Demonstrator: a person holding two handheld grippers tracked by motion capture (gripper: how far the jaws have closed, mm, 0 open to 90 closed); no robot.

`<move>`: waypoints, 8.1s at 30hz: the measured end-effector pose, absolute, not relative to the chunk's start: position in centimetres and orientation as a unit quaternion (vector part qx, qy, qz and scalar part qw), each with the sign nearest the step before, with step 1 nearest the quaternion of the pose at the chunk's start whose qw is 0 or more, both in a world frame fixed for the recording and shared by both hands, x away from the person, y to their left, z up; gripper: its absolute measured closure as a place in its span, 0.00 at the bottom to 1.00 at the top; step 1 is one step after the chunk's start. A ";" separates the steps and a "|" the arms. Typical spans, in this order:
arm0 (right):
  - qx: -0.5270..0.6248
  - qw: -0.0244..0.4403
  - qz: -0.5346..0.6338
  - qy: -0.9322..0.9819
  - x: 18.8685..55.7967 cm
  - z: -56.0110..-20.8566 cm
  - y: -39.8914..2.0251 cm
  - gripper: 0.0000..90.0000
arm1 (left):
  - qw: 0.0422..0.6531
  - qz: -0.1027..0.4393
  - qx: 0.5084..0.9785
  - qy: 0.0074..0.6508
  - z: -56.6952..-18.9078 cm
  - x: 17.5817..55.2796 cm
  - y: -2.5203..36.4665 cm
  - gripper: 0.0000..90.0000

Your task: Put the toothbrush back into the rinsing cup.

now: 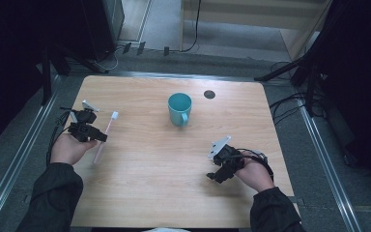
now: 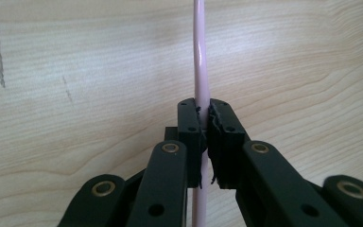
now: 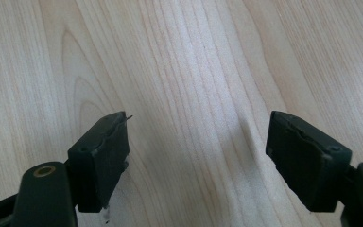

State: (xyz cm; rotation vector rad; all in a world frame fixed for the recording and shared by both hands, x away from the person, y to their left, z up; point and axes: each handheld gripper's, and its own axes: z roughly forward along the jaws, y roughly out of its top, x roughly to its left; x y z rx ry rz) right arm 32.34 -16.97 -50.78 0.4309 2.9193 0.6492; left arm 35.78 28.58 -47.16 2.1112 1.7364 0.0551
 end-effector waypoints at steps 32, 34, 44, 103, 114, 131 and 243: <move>0.146 0.063 0.226 0.961 32.4 -50.6 -17.2 0.24 | 0.364 0.100 0.738 0.559 -44.1 33.9 26.9 0.94; 0.147 0.063 0.227 0.961 32.4 -50.5 -17.2 0.24 | 0.372 0.105 0.735 0.557 -44.0 33.8 26.8 0.94; 0.149 0.063 0.234 0.959 32.4 -50.5 -17.2 0.24 | 0.421 0.136 0.719 0.536 -43.3 33.2 26.3 0.94; 0.156 0.063 0.258 0.951 32.7 -50.1 -17.4 0.24 | 0.474 0.181 0.714 0.482 -39.3 37.9 19.3 0.94; 0.154 0.063 0.257 0.952 32.7 -50.1 -17.3 0.24 | 0.477 0.181 0.718 0.473 -38.1 39.6 17.2 0.94; 0.151 0.062 0.262 0.951 32.7 -50.1 -17.3 0.24 | 0.485 0.185 0.725 0.454 -37.2 41.7 13.5 0.94; 0.155 0.057 0.259 0.952 32.5 -50.1 -17.5 0.24 | 0.388 0.091 0.805 0.440 -40.6 41.4 11.5 0.55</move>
